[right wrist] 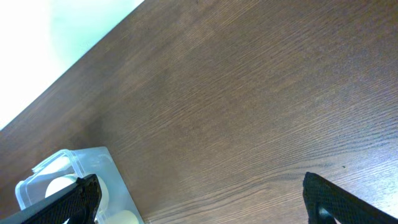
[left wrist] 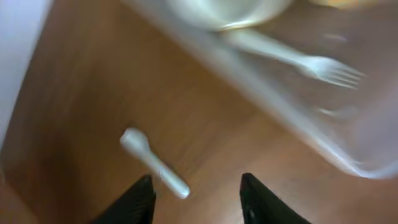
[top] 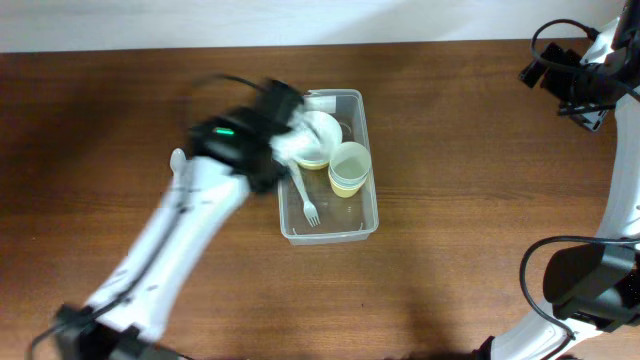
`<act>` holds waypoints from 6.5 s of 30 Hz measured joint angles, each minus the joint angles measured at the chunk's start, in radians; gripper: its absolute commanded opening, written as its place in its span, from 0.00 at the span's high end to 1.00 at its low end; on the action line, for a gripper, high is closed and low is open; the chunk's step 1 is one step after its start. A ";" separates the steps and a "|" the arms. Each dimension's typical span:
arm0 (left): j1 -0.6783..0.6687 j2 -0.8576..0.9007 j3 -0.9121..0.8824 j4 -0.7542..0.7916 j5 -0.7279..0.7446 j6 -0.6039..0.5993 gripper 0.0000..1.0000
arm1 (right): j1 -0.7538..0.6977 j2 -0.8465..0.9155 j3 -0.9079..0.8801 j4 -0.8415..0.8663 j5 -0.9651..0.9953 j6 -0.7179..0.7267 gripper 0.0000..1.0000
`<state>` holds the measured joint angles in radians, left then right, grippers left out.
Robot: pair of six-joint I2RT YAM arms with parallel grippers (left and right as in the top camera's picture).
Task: Pack container
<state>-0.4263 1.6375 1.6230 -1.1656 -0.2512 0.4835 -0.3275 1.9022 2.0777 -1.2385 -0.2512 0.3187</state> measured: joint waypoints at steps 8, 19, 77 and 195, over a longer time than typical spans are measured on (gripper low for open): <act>0.456 0.023 -0.005 0.069 0.174 -0.333 0.44 | 0.000 0.000 0.000 0.000 0.000 -0.001 0.01; 0.531 0.409 -0.028 0.193 0.237 -0.410 0.50 | 0.000 0.000 0.000 0.000 0.000 -0.001 0.01; -0.090 0.108 0.156 -0.168 0.527 0.474 0.99 | 0.000 0.000 0.000 0.000 0.000 0.000 0.01; 0.566 -0.403 -0.004 0.048 0.109 -0.508 0.00 | 0.267 -1.884 -1.923 0.690 0.143 -0.432 0.01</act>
<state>0.1402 1.2343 1.6192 -1.1179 -0.1421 -0.0242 -0.0605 0.0185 0.1551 -0.5480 -0.1081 -0.1135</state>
